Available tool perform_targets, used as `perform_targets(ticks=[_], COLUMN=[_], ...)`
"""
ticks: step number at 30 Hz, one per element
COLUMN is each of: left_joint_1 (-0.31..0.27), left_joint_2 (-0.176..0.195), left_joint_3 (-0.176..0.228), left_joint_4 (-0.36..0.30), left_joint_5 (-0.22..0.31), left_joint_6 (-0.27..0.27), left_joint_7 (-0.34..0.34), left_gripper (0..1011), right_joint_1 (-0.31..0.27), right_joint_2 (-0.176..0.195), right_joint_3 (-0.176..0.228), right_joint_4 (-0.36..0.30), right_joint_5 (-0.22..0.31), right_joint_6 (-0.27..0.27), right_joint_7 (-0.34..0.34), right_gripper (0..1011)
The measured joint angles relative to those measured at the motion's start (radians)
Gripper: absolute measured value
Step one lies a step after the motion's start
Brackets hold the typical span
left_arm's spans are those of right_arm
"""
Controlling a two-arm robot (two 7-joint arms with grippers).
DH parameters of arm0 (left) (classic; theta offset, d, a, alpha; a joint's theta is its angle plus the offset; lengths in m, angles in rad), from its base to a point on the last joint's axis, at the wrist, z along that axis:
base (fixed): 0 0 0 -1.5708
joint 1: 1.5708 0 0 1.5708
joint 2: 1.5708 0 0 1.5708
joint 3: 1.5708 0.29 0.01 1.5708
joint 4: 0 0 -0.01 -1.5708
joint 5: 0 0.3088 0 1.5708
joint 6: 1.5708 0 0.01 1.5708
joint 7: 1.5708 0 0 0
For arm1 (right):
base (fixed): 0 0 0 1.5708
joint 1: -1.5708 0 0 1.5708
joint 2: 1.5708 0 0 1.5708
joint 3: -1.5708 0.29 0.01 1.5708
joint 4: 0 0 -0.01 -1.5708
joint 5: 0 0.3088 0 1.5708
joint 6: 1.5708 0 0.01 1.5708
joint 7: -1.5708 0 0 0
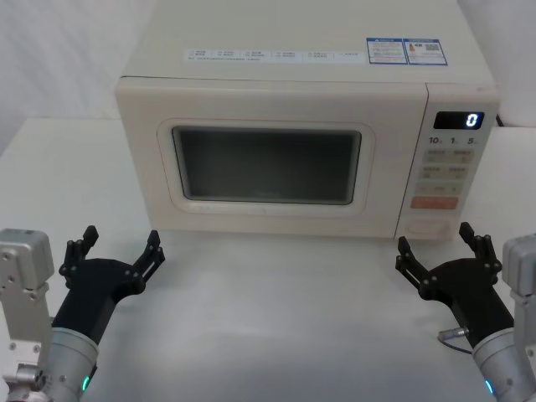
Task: Press the button to open the microwave door with one hand; close the microwave door with the other hand.
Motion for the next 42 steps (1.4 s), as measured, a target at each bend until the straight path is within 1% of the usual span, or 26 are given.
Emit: perform_targets(ticks=[32, 35, 37, 38, 39, 40, 42], left_joint_1=[0.0, 0.0, 0.0, 0.0, 0.0, 0.0, 0.0], left_joint_2=[0.0, 0.0, 0.0, 0.0, 0.0, 0.0, 0.0], left_joint_3=[0.0, 0.0, 0.0, 0.0, 0.0, 0.0, 0.0], left_joint_4=[0.0, 0.0, 0.0, 0.0, 0.0, 0.0, 0.0], left_joint_5=[0.0, 0.0, 0.0, 0.0, 0.0, 0.0, 0.0], left_joint_6=[0.0, 0.0, 0.0, 0.0, 0.0, 0.0, 0.0], left_joint_7=[0.0, 0.0, 0.0, 0.0, 0.0, 0.0, 0.0], left_gripper=[1001, 1001, 1001, 1001, 1001, 1001, 1001], right_joint_1=[0.0, 0.0, 0.0, 0.0, 0.0, 0.0, 0.0], right_joint_2=[0.0, 0.0, 0.0, 0.0, 0.0, 0.0, 0.0], right_joint_3=[0.0, 0.0, 0.0, 0.0, 0.0, 0.0, 0.0], right_joint_4=[0.0, 0.0, 0.0, 0.0, 0.0, 0.0, 0.0], right_joint_5=[0.0, 0.0, 0.0, 0.0, 0.0, 0.0, 0.0], right_joint_6=[0.0, 0.0, 0.0, 0.0, 0.0, 0.0, 0.0], right_joint_7=[0.0, 0.0, 0.0, 0.0, 0.0, 0.0, 0.0], right_gripper=[1000, 964, 906, 906, 870, 861, 767])
